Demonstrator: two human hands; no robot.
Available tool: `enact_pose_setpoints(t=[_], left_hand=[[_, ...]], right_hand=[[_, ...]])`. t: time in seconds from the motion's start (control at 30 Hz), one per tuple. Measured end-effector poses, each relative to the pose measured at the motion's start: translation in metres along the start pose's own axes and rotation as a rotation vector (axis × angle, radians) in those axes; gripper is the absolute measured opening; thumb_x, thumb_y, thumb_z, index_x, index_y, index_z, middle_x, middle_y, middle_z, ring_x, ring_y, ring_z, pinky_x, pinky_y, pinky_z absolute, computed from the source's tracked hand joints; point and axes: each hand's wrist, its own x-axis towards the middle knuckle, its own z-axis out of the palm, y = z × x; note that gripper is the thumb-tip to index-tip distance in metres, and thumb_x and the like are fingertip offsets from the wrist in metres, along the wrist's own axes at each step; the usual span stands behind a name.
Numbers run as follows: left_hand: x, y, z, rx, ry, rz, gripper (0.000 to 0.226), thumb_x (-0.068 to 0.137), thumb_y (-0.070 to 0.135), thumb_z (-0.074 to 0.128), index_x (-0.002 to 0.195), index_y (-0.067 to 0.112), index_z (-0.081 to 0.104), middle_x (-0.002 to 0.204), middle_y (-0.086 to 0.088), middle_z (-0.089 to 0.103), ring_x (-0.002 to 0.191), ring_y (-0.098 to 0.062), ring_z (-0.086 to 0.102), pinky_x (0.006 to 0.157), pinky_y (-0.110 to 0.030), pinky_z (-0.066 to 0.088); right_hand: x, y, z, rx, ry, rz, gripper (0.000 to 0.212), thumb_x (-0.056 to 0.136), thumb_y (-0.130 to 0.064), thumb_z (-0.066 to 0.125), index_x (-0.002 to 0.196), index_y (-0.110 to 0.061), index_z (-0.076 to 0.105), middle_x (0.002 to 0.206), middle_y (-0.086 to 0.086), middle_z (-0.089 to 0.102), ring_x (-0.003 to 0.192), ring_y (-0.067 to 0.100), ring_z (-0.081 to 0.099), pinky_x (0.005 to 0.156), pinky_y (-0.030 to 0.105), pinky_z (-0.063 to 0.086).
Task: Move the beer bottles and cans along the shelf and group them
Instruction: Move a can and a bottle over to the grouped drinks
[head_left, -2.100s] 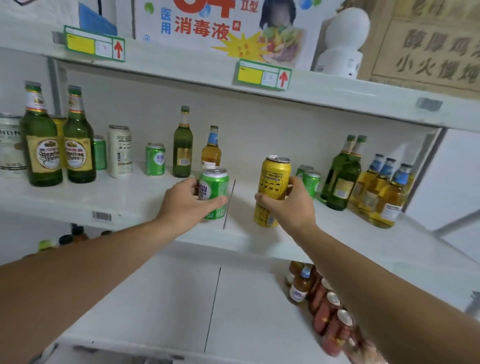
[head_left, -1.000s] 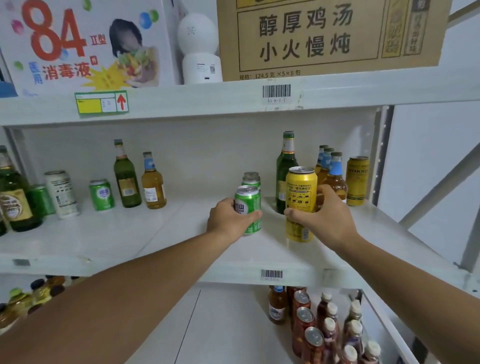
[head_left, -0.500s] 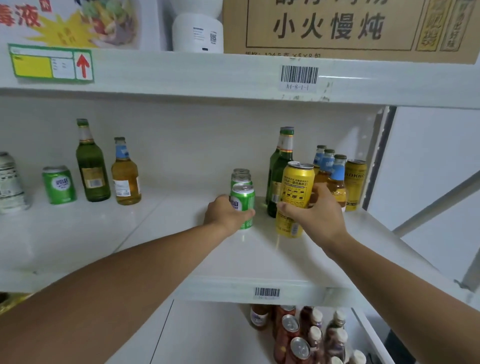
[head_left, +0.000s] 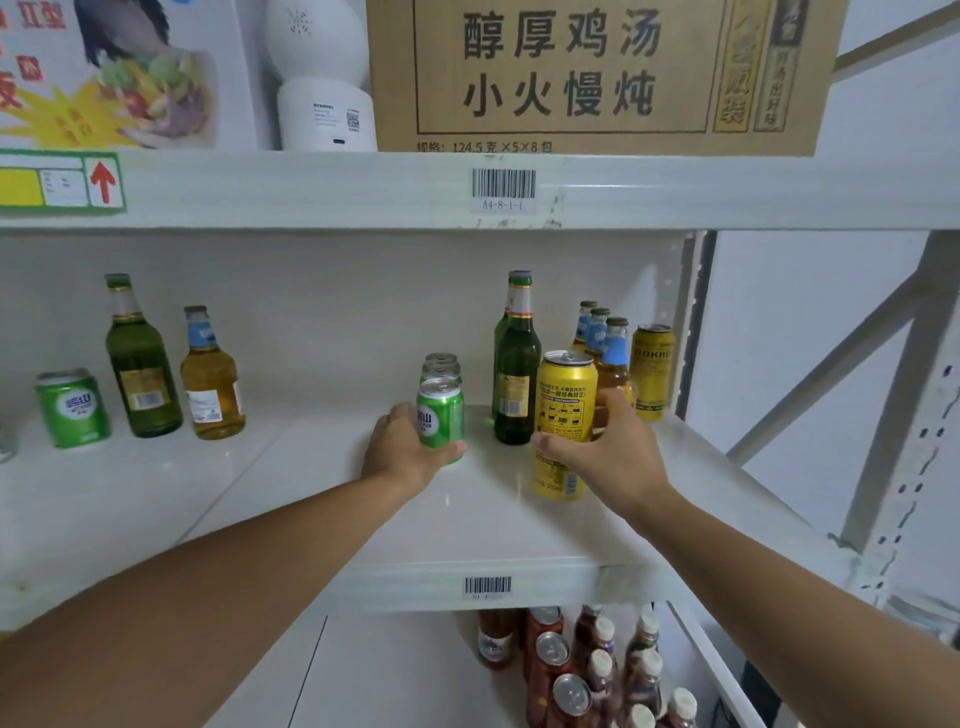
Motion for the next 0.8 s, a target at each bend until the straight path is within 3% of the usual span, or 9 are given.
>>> enact_pose_setpoints(t=[0.07, 0.17, 0.37, 0.67, 0.8], left_hand=[[-0.011, 0.0, -0.006, 0.067, 0.02, 0.067, 0.084, 0.063, 0.068, 0.087, 0.129, 0.023, 0.06, 0.123, 0.003, 0.064, 0.109, -0.02, 0.064, 0.084, -0.035, 0.051], [-0.039, 0.01, -0.019, 0.12, -0.02, 0.148, 0.073, 0.084, 0.045, 0.09, 0.142, 0.023, 0.052, 0.131, 0.001, 0.054, 0.108, -0.016, 0.053, 0.088, -0.03, 0.042], [-0.091, 0.035, -0.029, 0.259, -0.041, 0.297, 0.048, 0.103, 0.045, 0.068, 0.144, 0.022, 0.06, 0.142, -0.002, 0.062, 0.121, -0.024, 0.063, 0.093, -0.034, 0.05], [-0.14, 0.085, -0.013, 0.227, -0.108, 0.456, 0.047, 0.109, 0.045, 0.059, 0.153, 0.03, 0.06, 0.155, 0.007, 0.061, 0.137, -0.017, 0.059, 0.109, -0.037, 0.051], [-0.137, 0.096, -0.003, 0.18, -0.136, 0.494, 0.046, 0.108, 0.044, 0.059, 0.151, 0.029, 0.061, 0.153, 0.009, 0.062, 0.139, -0.014, 0.058, 0.113, -0.038, 0.051]], right_hand=[[-0.006, 0.001, -0.009, -0.003, 0.008, -0.009, 0.07, 0.078, -0.044, 0.094, 0.135, -0.029, 0.055, 0.115, -0.013, 0.071, 0.104, 0.007, 0.069, 0.097, 0.045, 0.062], [-0.017, 0.001, -0.024, 0.008, 0.018, 0.003, 0.074, 0.08, -0.044, 0.094, 0.139, -0.03, 0.053, 0.118, -0.014, 0.069, 0.108, 0.01, 0.069, 0.098, 0.046, 0.062], [-0.042, 0.005, -0.042, 0.038, 0.005, 0.021, 0.072, 0.079, -0.045, 0.094, 0.136, -0.032, 0.052, 0.116, -0.013, 0.068, 0.111, 0.016, 0.07, 0.101, 0.05, 0.062], [-0.07, 0.009, -0.072, 0.021, 0.084, 0.023, 0.08, 0.078, -0.048, 0.094, 0.143, -0.024, 0.054, 0.126, -0.005, 0.07, 0.111, 0.017, 0.07, 0.098, 0.046, 0.062], [-0.073, 0.011, -0.087, -0.013, 0.13, 0.041, 0.077, 0.077, -0.048, 0.095, 0.139, -0.025, 0.055, 0.119, -0.008, 0.07, 0.108, 0.015, 0.069, 0.095, 0.043, 0.062]])
